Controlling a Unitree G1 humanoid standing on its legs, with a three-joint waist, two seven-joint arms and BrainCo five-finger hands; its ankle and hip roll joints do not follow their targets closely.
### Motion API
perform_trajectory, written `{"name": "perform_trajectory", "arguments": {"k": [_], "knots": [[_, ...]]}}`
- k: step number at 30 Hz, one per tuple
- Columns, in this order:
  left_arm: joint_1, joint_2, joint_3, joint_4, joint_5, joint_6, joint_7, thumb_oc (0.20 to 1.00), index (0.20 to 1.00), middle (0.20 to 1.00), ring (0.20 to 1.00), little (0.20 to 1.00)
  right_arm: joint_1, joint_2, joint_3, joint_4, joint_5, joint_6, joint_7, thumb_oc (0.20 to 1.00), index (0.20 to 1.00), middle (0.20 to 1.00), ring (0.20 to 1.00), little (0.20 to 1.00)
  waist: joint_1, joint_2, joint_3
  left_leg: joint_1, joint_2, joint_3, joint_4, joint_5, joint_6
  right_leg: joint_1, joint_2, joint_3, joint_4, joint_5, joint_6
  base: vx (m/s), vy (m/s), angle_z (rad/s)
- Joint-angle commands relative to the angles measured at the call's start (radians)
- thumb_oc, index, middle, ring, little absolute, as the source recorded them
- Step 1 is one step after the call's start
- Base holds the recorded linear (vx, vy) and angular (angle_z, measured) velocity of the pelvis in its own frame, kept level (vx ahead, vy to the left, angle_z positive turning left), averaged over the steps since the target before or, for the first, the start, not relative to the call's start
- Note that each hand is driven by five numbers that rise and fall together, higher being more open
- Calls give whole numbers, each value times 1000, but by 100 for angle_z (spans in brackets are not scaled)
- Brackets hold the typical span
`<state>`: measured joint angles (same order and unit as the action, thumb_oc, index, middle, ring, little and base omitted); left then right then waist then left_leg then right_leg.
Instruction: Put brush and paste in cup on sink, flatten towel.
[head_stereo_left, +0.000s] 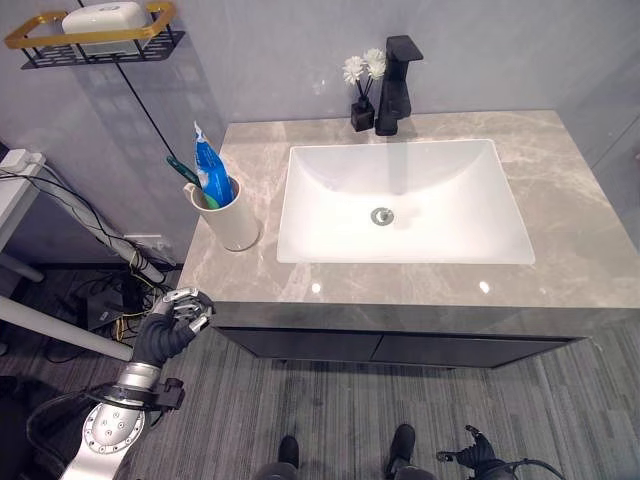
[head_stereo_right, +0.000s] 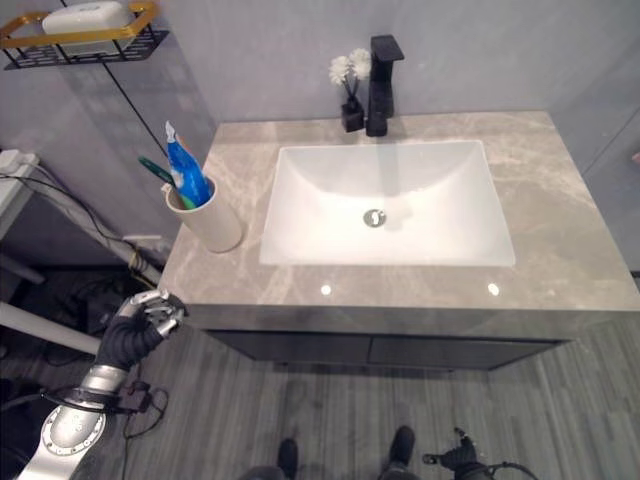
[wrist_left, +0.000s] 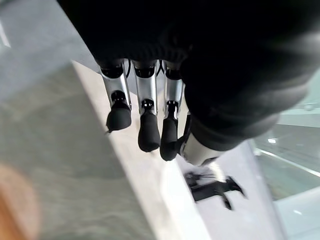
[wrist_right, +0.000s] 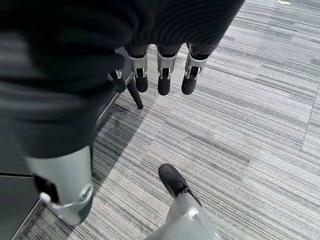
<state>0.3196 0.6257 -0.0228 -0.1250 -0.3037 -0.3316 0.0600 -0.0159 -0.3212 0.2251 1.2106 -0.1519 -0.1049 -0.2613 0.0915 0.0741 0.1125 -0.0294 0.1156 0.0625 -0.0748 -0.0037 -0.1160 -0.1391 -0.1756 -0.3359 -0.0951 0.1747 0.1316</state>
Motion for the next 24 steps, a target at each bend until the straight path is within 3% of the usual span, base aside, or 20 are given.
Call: {"name": "perform_trajectory", "arguments": {"k": [1, 12, 24], "knots": [[-84, -23, 18, -16, -12, -35, 31, 200, 200, 200, 200, 200, -75, -20, 3, -14, 28, 4, -36, 1000, 1000, 1000, 1000, 1000, -34, -16, 61, -72, -23, 2, -12, 95, 13, 106, 6, -2, 21, -97, 36, 0, 0, 0], [-241, -80, -6, 38, -188, -9, 29, 200, 200, 200, 200, 200, -126, -11, 41, -35, 20, 23, -44, 1000, 1000, 1000, 1000, 1000, -71, -6, 78, -104, -18, 12, -12, 104, 10, 63, 11, 14, 27, -92, 29, 11, -3, -2], [-266, -95, 13, 35, -286, 13, 42, 200, 200, 200, 200, 200, -155, -14, 48, -12, 10, 41, -37, 1000, 1000, 1000, 1000, 1000, -81, -4, 84, -100, -20, 26, -12, 96, 16, 55, 11, 34, 30, -92, 30, 31, 3, -6]]}}
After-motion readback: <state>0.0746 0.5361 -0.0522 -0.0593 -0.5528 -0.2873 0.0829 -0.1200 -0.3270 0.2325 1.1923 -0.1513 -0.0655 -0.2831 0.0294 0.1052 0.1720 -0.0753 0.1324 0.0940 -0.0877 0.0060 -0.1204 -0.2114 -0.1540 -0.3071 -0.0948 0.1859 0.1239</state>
